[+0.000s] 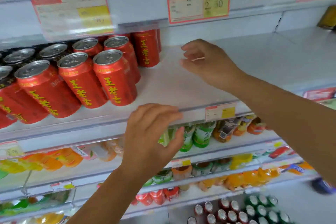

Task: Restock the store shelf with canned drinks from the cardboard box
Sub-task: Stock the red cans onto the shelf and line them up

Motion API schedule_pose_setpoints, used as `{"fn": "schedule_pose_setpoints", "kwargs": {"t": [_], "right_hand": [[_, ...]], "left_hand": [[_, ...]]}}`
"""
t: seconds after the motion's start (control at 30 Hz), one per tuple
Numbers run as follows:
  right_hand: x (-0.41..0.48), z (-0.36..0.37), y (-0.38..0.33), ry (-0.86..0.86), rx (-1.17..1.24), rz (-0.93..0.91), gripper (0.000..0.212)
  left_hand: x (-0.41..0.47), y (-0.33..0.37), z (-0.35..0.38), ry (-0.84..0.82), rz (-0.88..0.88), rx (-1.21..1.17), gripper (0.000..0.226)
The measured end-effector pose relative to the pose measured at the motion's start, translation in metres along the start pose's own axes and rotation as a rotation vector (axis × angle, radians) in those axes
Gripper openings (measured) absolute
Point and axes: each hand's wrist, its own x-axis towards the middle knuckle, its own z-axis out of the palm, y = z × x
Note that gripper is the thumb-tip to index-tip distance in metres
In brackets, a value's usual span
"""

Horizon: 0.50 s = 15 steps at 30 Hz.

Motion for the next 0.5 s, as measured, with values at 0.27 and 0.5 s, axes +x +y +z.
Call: {"fn": "schedule_pose_setpoints", "kwargs": {"t": [0.27, 0.5], "right_hand": [[-0.198, -0.107, 0.086, 0.245, -0.017, 0.154, 0.024], [-0.380, -0.088, 0.271, 0.076, 0.051, 0.940, 0.022]], "left_hand": [[-0.096, 0.075, 0.141, -0.904, -0.274, -0.367, 0.049], [-0.237, 0.104, 0.253, -1.392, -0.625, -0.324, 0.050]]}}
